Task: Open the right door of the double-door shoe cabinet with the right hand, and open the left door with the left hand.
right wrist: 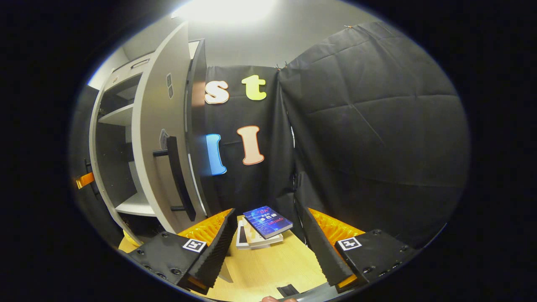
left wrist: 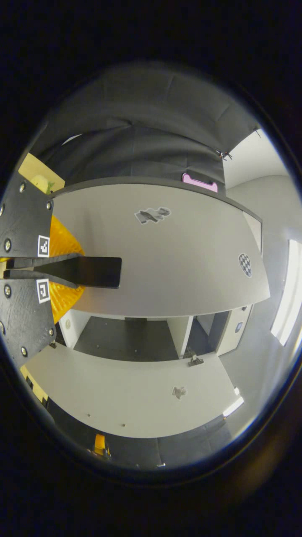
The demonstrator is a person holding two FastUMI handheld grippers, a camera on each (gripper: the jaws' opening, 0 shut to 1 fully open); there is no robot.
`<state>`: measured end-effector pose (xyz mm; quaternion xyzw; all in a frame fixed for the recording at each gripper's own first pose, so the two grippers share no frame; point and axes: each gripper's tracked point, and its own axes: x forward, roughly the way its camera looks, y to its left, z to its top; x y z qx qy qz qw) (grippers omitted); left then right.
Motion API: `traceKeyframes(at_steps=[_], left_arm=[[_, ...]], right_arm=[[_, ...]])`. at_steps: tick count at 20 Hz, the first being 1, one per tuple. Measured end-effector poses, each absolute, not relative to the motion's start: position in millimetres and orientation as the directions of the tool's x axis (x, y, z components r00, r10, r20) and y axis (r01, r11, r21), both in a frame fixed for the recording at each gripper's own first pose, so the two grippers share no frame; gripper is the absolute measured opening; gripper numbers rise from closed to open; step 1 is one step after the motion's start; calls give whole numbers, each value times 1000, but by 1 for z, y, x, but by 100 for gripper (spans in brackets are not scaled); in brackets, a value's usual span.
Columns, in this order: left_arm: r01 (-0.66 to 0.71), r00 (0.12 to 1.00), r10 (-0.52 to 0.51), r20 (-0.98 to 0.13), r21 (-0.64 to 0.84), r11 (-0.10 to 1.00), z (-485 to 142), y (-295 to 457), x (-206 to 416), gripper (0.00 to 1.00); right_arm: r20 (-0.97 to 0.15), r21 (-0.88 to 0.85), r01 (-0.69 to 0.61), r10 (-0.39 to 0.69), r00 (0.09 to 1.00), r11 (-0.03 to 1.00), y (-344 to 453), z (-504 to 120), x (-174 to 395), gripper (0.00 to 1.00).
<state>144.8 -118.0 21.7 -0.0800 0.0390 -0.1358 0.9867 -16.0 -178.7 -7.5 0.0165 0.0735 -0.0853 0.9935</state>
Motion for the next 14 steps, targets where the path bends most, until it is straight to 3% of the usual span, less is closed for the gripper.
traceKeyframes(at_steps=[3,4,14], left_arm=[[260,961,-271,-53,-161,952,23,-106,133,3],[255,963,-266,-51,-166,953,22,-100,129,4],[159,983,-171,-74,-140,977,17,-35,92,3]], right_arm=[[-150,28,171,-165,975,985,-174,-8,-26,92],[-146,26,168,-162,976,985,-172,-6,-28,98],[-136,3,136,-134,981,991,-156,-7,-39,98]])
